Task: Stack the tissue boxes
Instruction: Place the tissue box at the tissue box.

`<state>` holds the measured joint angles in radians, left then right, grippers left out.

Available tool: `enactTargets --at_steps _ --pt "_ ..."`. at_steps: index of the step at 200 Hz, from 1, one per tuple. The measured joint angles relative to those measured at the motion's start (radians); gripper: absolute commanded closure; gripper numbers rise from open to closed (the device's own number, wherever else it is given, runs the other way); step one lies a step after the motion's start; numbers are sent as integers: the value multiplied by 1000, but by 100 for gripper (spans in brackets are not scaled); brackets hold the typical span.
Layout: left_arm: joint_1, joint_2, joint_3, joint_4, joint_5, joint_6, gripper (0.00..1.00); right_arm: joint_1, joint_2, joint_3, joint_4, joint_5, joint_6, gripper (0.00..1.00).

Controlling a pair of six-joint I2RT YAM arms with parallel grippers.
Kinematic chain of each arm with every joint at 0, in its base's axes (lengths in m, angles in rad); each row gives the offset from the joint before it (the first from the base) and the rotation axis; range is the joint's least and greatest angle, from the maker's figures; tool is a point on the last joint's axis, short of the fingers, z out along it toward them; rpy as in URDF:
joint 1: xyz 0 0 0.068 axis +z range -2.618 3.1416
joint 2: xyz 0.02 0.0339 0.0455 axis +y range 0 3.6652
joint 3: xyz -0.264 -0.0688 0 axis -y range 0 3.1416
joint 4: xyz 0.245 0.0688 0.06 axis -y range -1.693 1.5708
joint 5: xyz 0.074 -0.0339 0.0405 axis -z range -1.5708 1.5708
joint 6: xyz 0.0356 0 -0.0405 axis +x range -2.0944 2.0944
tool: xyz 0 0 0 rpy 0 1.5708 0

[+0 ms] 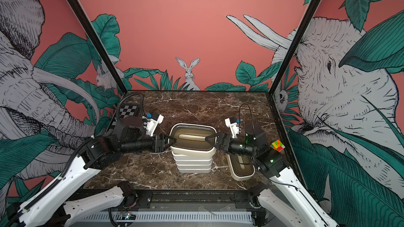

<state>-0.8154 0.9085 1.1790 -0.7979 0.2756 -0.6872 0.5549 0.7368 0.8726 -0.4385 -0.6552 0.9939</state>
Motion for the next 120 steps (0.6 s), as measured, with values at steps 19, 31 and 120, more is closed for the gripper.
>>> enactTargets --at_steps 19,31,120 --pt "0 0 0 0 5 0 45 0 0 20 -49 33 -31 2" --pt "0 0 -1 0 6 0 45 0 0 40 -81 56 -53 2" --pt "0 16 -2 19 26 10 45 0 -10 164 -231 121 -142 2"
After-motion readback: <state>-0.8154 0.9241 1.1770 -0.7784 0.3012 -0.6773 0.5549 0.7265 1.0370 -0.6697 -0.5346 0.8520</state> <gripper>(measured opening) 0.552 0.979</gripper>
